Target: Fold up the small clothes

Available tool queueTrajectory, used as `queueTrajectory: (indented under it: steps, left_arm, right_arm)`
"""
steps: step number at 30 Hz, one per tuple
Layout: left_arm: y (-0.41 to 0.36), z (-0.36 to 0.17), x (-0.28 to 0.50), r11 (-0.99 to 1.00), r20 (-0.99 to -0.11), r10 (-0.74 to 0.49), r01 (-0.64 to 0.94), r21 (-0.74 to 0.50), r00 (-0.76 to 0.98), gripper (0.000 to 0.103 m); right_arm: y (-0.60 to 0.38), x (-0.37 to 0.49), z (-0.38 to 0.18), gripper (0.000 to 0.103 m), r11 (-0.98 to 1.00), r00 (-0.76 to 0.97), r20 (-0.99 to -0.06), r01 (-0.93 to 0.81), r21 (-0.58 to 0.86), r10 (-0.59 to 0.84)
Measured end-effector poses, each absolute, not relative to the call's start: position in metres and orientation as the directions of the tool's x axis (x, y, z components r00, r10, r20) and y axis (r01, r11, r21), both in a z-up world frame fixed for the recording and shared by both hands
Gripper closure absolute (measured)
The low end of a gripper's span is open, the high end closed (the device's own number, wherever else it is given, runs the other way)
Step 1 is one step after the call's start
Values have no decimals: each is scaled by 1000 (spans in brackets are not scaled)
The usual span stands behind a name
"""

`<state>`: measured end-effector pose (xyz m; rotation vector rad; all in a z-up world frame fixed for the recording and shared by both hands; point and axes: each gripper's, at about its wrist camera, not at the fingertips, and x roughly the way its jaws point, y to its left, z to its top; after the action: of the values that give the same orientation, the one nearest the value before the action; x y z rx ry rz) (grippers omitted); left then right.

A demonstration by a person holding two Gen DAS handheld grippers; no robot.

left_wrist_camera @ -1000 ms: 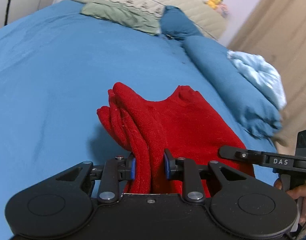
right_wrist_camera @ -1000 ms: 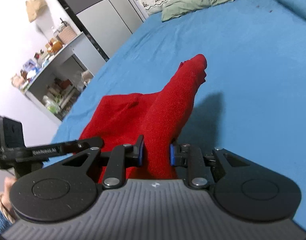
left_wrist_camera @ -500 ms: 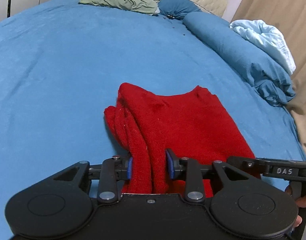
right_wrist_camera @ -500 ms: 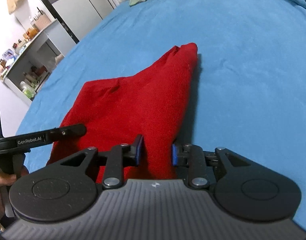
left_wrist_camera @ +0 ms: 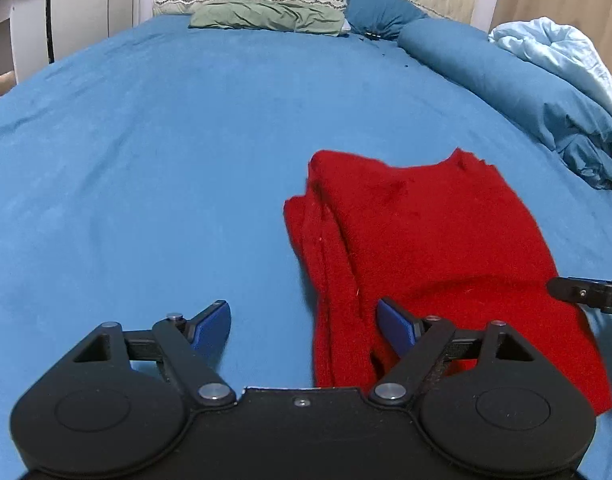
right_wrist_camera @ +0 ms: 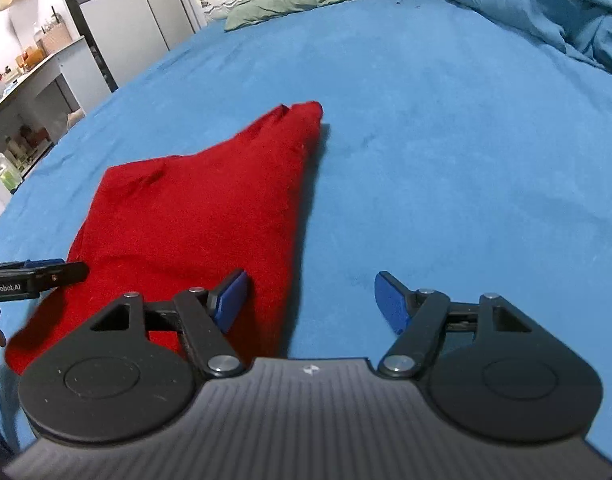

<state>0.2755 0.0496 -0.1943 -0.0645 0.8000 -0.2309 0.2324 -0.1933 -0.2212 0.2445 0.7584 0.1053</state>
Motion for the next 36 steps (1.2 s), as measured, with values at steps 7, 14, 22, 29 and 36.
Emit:
queueTrajectory:
  steps: [7,14,22,29,36]
  left_arm:
    - [56,-158,262,978,-689,-208,157,-138,694,20]
    - [53,-68,194,986,-601,-169,141,-94,781,0]
    - [56,-3,93,998,-553,-62,68,-10,831,0]
    - [48,-6,41,996,-602,14,41,77,798,0]
    - [44,-22,11,993,-619,-5,78,92,786,0]
  right_arm:
    - [-189,208,-183,16,961,774,-596,-56,271,213]
    - [-170,138,-88,0,965,830,-524,-61,253,190]
    - [-141,49,-18,0,991,852,-522,35,128,37]
    - [-123,-7,-17,0,993,777,-625,115,24,-75]
    - [-111,-39,-37,0,994,742,-667,107,17,-68]
